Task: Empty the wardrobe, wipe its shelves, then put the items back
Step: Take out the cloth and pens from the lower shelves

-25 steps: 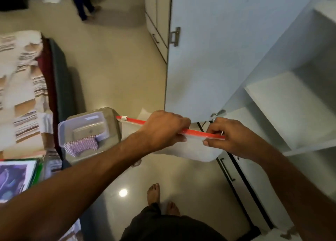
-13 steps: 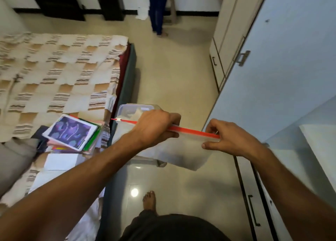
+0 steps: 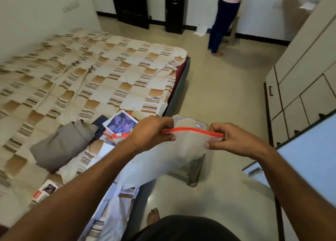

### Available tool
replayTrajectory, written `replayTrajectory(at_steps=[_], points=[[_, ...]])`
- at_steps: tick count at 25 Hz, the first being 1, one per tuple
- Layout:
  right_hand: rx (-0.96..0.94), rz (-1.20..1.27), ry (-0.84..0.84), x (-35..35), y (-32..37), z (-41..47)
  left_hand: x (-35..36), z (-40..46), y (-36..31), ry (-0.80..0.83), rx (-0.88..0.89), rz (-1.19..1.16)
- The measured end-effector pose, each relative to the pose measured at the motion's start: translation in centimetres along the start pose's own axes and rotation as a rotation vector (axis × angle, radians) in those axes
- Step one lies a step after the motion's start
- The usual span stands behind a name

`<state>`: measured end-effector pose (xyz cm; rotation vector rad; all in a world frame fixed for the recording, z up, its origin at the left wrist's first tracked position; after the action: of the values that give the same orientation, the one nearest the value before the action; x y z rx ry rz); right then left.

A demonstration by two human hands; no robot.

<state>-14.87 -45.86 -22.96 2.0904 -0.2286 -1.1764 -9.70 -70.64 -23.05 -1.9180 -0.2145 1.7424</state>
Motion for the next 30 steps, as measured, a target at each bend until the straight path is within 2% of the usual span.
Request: replayTrajectory(at_steps=[3,6,9,13,17,20,22,24,28,30], points=[[-0.035,-0.197,0.021,2.5,3.3,4.3,-1.5,-0.9,3.7,0.038,0.048,0.078],[-0.213,-0.404,0.113,6.4,6.9,8.1,-2.3,-1.9,5.9,0.063,0.122,0.147],[-0.322,-0.464,0.122,9.1,9.0,11.4,-3.6,-3.0,8.9,0.015,0.107,0.134],[-0.371,-0.287,0.283,10.5,9.7,15.0,-3.6,-4.9,12.9,-0.019,-0.007,0.105],[-0.54,-0.39,0.464,11.4,10.6,18.9,-2.4,-5.1,15.5,-0.025,-0.149,0.083],[-0.576,-0.42,0.523,10.5,11.6,22.0,-1.7,-4.0,16.3,-0.006,-0.252,0.051],[-0.622,-0.493,0.523,10.0,12.3,24.0,-1.3,-3.1,16.4,-0.042,-0.28,0.008],[-0.654,-0.495,0.447,9.6,13.1,25.7,-0.7,-2.8,16.8,-0.12,-0.351,-0.03],[-0.675,-0.277,0.192,8.8,14.6,27.2,-0.2,-4.6,19.1,-0.276,-0.639,-0.152],[-0.654,-0.214,0.201,9.2,15.3,27.2,-0.1,-6.2,20.4,-0.352,-0.813,-0.219]])
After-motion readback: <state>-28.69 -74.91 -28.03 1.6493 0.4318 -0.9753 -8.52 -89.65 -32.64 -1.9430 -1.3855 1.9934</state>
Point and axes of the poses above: each hand's wrist, its own z-axis towards the middle knuckle, its own x-axis out of the palm, y = z × x, the point moved 3 cm from there along z, towards the middle knuckle, and after that the axes turned 3 degrees about x, right-handed, at the moved point
